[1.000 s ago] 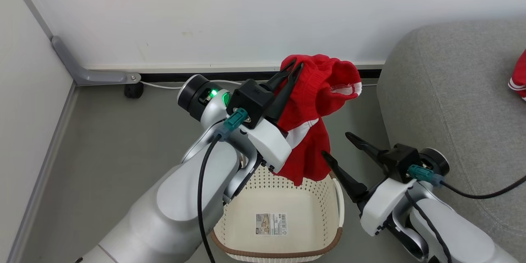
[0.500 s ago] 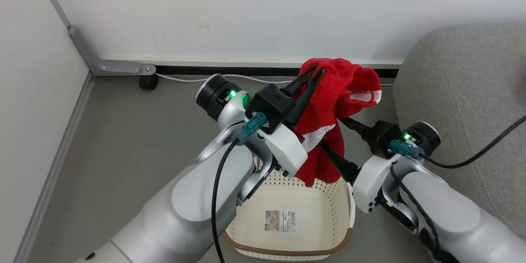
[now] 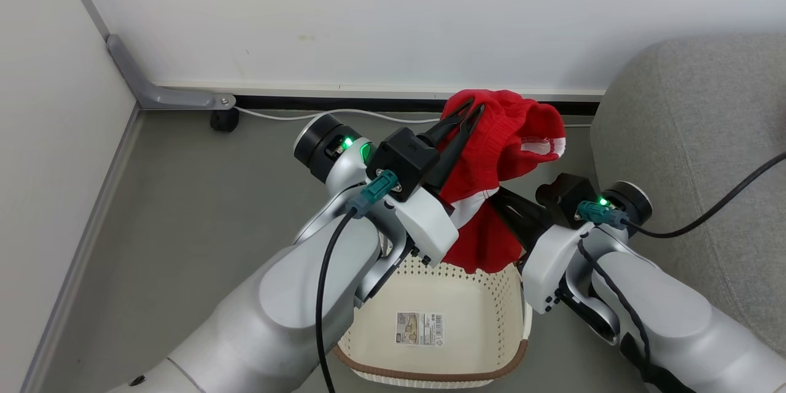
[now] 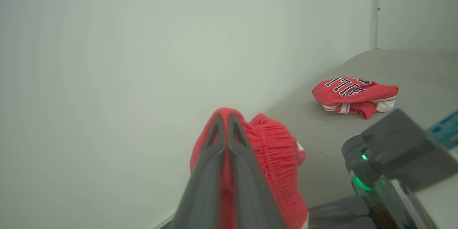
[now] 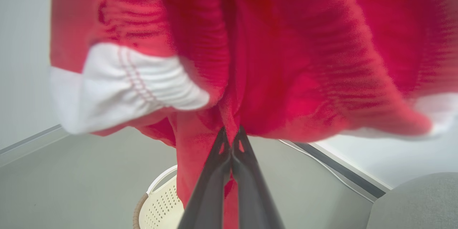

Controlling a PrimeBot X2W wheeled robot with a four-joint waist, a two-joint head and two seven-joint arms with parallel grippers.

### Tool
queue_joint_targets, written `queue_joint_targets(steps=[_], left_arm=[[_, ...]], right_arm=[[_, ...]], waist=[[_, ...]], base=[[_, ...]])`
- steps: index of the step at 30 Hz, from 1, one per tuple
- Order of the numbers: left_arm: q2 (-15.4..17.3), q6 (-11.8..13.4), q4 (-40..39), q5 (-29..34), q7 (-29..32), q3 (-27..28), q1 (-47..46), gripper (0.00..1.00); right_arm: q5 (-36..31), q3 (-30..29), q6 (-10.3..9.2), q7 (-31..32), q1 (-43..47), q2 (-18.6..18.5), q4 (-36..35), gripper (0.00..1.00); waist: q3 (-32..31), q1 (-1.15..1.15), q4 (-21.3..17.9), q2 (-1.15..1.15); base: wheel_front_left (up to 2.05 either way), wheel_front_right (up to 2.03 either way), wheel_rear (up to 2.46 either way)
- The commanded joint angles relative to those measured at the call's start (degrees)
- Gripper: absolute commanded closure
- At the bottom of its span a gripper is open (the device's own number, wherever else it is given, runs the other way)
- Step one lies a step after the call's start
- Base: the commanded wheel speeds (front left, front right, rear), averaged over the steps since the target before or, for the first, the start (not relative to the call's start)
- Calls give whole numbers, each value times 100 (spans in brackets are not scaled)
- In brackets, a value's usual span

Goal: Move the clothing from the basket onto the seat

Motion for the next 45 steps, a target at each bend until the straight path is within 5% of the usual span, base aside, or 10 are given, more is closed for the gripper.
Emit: queue_joint_targets(steps=[1,3,5,23,45], left_arm=[[49,40,-64,-48,-48,183,-224,93],[48,44,-19,-50,-59,185,-243,53],[46,46,26,-52,-67,186,-280,0],[38,104,139,-139,-114,147,-149,0],[55,-279,11,229,-118,647,615,0]], right_arm=[[66,-44,18,-61,-65,-37,-135,100],[59,-64,18,-61,-55,-71,-173,100],[62,-77,18,-61,-58,-102,-200,100],[-118,-418,18,-61,50,-224,-481,100],[-220,-1227,18,-61,536,-582,-1099,100]], waist=[[9,0,-37,0],[20,0,-73,0],[34,0,-104,0],[143,0,-424,0],[103,0,-1836,0]], base=[[0,0,0],[0,0,0],[0,0,0],[0,0,0],[0,0,0]])
